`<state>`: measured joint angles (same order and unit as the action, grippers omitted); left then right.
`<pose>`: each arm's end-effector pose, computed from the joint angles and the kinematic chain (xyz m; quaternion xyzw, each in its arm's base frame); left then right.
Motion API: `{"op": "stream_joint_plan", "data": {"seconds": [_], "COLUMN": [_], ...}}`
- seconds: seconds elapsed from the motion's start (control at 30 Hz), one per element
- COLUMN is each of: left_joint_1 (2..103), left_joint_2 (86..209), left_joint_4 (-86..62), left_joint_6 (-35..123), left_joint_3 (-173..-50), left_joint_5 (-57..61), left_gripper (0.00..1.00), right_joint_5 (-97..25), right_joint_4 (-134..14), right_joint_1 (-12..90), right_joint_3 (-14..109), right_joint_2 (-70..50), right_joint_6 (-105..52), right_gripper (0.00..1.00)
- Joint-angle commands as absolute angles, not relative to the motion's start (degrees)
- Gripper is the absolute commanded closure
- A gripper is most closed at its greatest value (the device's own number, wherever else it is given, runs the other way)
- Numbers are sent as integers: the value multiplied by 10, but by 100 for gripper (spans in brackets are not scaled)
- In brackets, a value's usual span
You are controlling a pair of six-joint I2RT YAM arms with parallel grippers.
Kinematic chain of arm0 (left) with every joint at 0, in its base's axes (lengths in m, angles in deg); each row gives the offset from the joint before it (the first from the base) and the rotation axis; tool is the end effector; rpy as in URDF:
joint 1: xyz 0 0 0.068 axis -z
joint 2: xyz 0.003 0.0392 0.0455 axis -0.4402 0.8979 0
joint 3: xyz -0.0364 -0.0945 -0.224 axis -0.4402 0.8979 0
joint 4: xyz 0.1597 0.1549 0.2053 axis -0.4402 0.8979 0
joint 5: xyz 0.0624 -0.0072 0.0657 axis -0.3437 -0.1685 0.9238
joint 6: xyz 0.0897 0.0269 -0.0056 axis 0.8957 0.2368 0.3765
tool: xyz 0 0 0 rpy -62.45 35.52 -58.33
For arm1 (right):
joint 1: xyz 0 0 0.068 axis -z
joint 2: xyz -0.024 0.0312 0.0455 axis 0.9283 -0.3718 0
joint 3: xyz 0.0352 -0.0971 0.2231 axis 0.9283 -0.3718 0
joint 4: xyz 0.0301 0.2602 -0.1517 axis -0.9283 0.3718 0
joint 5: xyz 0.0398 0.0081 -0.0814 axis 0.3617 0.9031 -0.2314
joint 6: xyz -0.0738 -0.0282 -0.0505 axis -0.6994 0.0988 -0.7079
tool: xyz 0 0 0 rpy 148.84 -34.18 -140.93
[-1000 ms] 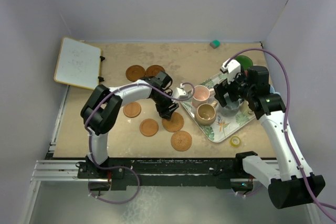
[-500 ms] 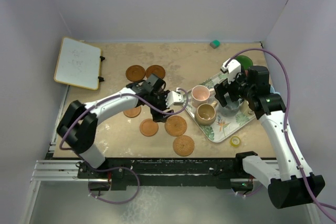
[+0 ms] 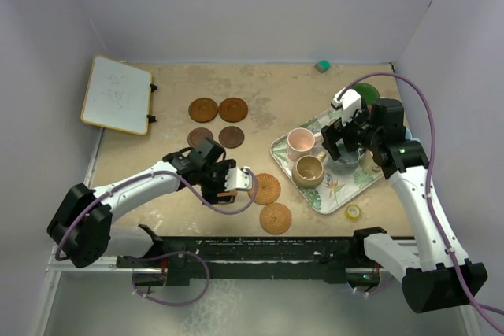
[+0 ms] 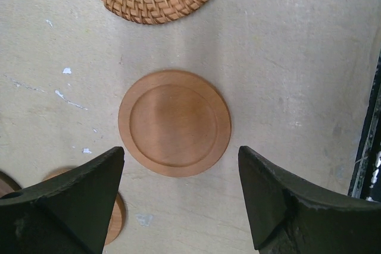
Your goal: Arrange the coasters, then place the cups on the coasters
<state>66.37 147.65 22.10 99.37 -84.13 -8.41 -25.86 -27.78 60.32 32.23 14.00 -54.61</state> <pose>0.2193 -0.2216 0.1072 0.6712 0.6866 -0.1521 0.2343 0.3042 0.0675 0.3131 -0.2870 0.8072 0.0728 0.5107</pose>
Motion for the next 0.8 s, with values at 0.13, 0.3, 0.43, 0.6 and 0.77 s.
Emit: {"op": "stream_joint_plan", "data": {"seconds": [0.13, 0.3, 0.43, 0.6, 0.77], "left_joint_1": [663, 664, 665, 668, 671], "left_joint_2": [1458, 1469, 1473, 1489, 1504], "left_joint_4": [167, 159, 158, 156, 147], "left_joint_6": [1064, 1072, 1078, 1075, 1066], "left_joint_3": [-805, -803, -798, -796, -795], "left_joint_5": [-84, -88, -85, -73, -59], "left_gripper": [26, 26, 26, 26, 26], "right_joint_5": [-260, -261, -259, -257, -258], "right_joint_4": [-286, -287, -287, -287, -286], "right_joint_1": [609, 611, 611, 611, 611], "right_joint_3": [326, 325, 325, 325, 325], "right_joint_2": [146, 148, 147, 145, 145], "right_joint_6": [-553, -552, -552, -552, -552], "right_gripper": [0, 0, 0, 0, 0]}}
